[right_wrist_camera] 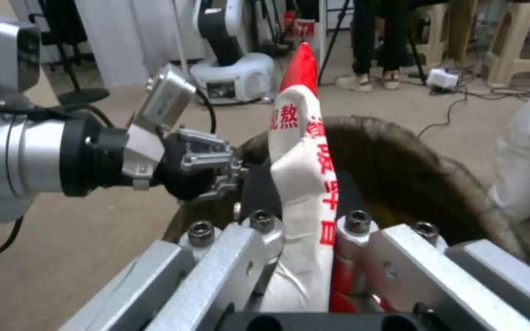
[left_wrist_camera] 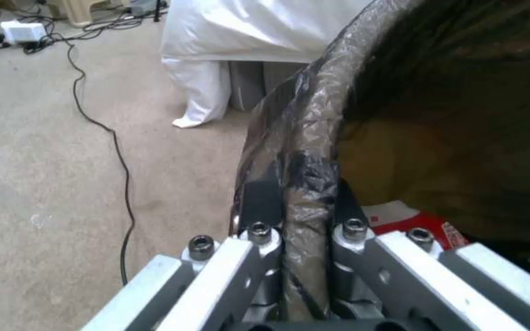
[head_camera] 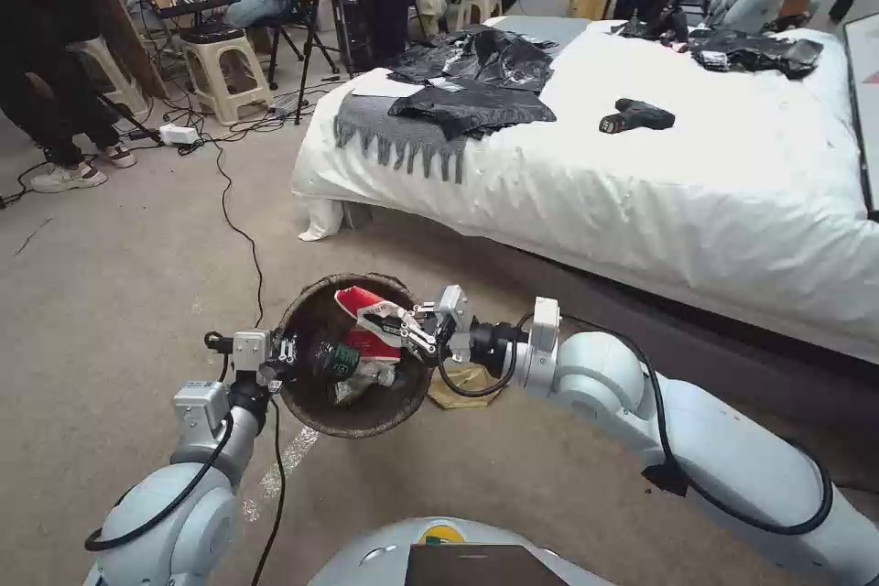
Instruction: Pick up the trash bin, then pick up the garbage from the floor and place it into the trash bin.
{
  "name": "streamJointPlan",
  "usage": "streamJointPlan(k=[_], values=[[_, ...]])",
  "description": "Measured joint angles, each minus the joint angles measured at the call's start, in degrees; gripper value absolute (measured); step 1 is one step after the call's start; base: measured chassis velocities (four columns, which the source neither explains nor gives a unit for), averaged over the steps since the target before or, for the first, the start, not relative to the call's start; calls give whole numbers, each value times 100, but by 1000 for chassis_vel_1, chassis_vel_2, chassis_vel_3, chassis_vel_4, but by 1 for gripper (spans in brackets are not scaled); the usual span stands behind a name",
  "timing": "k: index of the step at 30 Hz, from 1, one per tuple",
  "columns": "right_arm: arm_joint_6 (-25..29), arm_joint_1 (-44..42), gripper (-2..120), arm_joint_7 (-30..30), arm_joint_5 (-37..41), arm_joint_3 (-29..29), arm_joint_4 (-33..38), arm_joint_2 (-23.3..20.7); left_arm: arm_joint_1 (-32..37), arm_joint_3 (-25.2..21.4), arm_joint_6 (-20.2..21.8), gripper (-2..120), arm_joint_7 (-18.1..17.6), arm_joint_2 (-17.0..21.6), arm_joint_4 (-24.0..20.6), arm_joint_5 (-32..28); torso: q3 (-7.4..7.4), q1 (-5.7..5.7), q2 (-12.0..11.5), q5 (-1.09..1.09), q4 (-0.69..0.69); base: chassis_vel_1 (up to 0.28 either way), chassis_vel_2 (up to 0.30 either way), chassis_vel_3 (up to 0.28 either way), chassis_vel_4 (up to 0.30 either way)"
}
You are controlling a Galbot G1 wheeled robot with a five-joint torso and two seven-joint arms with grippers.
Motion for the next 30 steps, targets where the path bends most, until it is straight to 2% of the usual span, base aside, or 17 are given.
streamJointPlan(k=[4,5,8,12,14,15,18,19,22,23,25,30], values=[[0,-116,25,82,-86,-132,87,24,-25,-1,0,3,9,-15,1,1,0,0,0,0,-1,0,0,0,0],[0,-116,25,82,-86,-132,87,24,-25,-1,0,3,9,-15,1,1,0,0,0,0,-1,0,0,0,0],[1,-113,39,159,-109,-173,90,60,-27,9,0,3,17,-49,1,10,0,0,0,0,0,0,0,0,0],[1,-94,47,212,-110,-173,90,75,-24,16,0,3,26,-64,1,19,0,0,0,0,0,0,0,0,0],[21,-72,61,248,-81,-157,89,79,-23,21,0,3,31,-79,1,30,0,0,0,0,0,0,0,0,0],[21,-72,61,248,-81,-157,89,79,-23,21,0,3,31,-79,1,30,0,0,0,0,0,0,0,0,0],[25,-67,76,278,-47,-120,90,75,-20,25,-1,3,31,-93,1,35,0,0,0,0,0,0,0,0,0],[25,-67,76,278,-47,-120,90,75,-20,25,-1,3,31,-93,1,35,0,0,0,0,0,0,0,0,0],[27,-74,90,278,-37,-96,97,73,-18,28,-2,3,35,-102,0,40,0,0,0,0,0,0,0,0,0],[27,-74,90,278,-37,-96,97,73,-18,28,-2,3,35,-102,0,40,0,0,0,0,0,0,0,0,0],[28,-75,98,280,-28,-79,119,70,-18,29,-2,3,39,-106,-2,43,0,0,0,0,0,0,0,0,0],[38,-62,100,386,73,19,258,48,-20,33,-5,3,48,-112,-2,47,0,0,0,0,0,0,0,0,0]])
